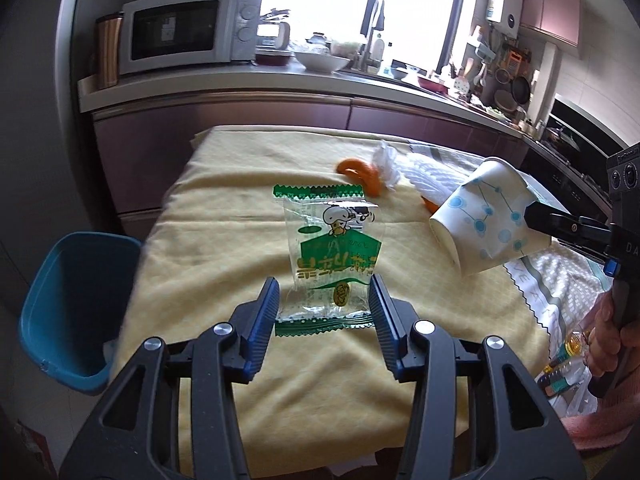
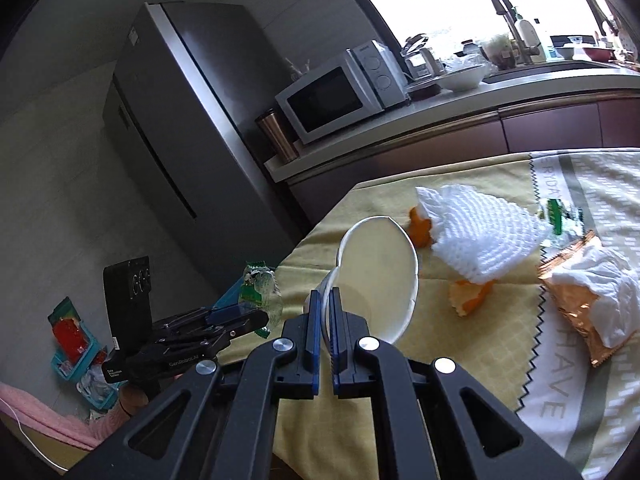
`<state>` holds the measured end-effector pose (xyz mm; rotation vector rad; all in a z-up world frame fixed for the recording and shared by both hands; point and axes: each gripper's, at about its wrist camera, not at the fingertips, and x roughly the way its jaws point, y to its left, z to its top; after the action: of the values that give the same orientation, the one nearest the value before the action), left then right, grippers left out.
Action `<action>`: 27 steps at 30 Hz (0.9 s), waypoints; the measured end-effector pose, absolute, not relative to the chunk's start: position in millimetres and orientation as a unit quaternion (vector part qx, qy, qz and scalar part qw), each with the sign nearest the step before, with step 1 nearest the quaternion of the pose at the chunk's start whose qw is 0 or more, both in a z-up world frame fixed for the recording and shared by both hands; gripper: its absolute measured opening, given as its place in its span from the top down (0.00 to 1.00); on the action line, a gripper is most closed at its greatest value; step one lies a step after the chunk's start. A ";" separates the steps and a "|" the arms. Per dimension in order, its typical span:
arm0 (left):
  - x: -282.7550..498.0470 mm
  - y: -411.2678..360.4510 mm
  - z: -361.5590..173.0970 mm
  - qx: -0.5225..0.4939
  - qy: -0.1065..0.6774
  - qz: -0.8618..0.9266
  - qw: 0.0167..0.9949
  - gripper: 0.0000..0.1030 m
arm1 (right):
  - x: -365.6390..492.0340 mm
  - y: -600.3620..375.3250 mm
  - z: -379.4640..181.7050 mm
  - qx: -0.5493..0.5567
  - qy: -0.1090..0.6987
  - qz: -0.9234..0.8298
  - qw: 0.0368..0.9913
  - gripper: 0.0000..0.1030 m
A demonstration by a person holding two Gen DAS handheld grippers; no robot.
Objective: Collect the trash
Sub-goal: 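Grasp a second blue-dotted paper cup with the right tool while the left tool grasps the green snack packet, then carry the packet and cup over the blue bin while both tools open to release them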
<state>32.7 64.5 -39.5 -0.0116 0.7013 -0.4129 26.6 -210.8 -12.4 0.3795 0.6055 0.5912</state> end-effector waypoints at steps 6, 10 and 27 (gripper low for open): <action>31.2 101.2 -32.8 -0.018 0.333 -0.161 0.929 0.56 | 51.4 -171.7 -6.1 0.166 0.298 0.335 0.878 0.97; 30.1 125.2 -29.2 -0.027 0.329 -0.131 0.935 0.56 | 69.4 -145.7 -4.7 0.158 0.305 0.363 0.866 0.97; 46.4 222.2 -39.1 -0.058 0.334 -0.010 0.941 0.56 | 133.2 -34.6 4.9 0.118 0.331 0.458 0.816 0.97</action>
<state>46.4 222.2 -39.1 -0.1182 0.6812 -0.0196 133.2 -34.6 4.9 0.2507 0.7056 0.9772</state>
